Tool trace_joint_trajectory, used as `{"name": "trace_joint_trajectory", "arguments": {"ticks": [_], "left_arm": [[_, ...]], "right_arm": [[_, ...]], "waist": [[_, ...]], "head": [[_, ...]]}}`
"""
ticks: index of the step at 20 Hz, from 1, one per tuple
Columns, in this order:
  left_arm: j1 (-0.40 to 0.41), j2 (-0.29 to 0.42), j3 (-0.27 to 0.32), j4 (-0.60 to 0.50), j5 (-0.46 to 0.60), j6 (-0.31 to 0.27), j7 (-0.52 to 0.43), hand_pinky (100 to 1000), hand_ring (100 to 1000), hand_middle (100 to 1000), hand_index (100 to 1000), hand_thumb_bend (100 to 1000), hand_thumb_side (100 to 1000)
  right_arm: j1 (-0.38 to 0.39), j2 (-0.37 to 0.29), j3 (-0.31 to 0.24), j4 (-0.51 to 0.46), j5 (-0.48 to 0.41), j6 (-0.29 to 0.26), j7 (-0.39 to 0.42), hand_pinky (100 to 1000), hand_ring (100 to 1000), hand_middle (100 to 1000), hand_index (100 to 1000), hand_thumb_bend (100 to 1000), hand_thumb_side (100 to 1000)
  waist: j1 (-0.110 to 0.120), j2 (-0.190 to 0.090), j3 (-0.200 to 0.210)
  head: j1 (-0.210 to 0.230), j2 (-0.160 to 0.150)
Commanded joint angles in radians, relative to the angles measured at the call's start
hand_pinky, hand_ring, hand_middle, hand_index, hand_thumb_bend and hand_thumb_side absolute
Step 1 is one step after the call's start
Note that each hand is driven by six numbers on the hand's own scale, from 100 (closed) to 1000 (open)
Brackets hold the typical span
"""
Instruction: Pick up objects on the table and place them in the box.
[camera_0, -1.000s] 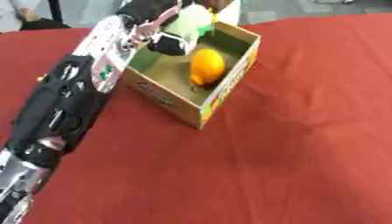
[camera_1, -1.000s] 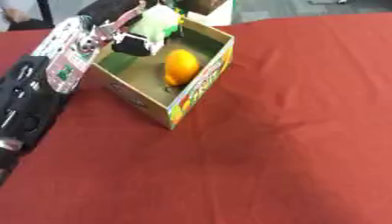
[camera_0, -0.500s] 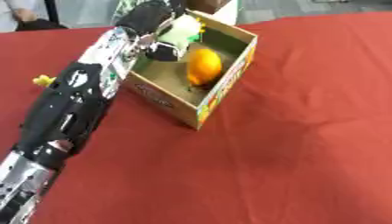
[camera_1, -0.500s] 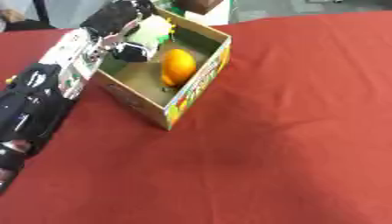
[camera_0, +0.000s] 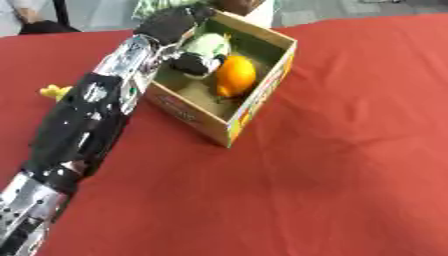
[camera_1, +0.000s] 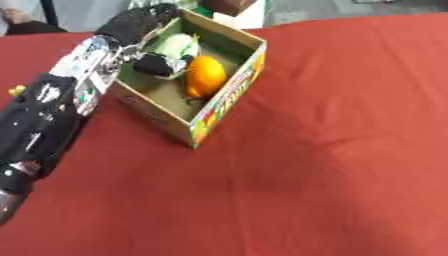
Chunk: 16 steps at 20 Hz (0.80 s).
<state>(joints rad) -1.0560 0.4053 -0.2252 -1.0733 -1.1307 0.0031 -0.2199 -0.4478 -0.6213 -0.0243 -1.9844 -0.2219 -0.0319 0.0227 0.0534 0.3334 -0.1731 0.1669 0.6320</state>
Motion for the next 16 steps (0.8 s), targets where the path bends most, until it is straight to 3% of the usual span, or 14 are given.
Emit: {"name": "trace_joint_trajectory", "arguments": {"ticks": [1,7,9,12,16], "left_arm": [[-0.013,0.022,0.016,-0.017,0.019,0.026,0.021,767,910,959,1000,433,1000],[-0.003,0.031,0.021,-0.016,0.086,0.056,0.112,780,911,966,1000,389,1000],[0.000,0.035,0.024,-0.027,0.115,0.058,0.120,767,901,946,1000,303,1000],[0.013,0.061,0.030,-0.089,0.168,0.061,0.128,756,891,921,1000,239,986],[0.057,0.143,0.054,-0.230,0.266,0.068,0.070,746,882,912,1000,195,932]], "right_arm": [[-0.004,-0.017,-0.012,-0.016,-0.002,0.002,-0.002,899,834,660,912,286,791],[0.002,-0.014,-0.014,-0.016,0.000,0.006,-0.003,900,834,659,912,286,791],[0.005,-0.013,-0.015,-0.016,0.001,0.008,-0.004,900,834,659,913,285,791],[0.013,-0.013,-0.019,-0.016,0.002,0.010,-0.007,901,834,658,913,285,791],[0.024,-0.014,-0.025,-0.016,0.004,0.012,-0.014,901,834,657,913,283,790]], "waist": [[-0.006,-0.020,-0.001],[-0.005,-0.023,0.001],[-0.006,-0.025,0.003],[-0.006,-0.027,0.011],[-0.006,-0.033,0.028]], "head": [[0.003,-0.005],[0.002,-0.002],[0.001,0.000],[-0.003,0.006],[0.000,0.017]]}}
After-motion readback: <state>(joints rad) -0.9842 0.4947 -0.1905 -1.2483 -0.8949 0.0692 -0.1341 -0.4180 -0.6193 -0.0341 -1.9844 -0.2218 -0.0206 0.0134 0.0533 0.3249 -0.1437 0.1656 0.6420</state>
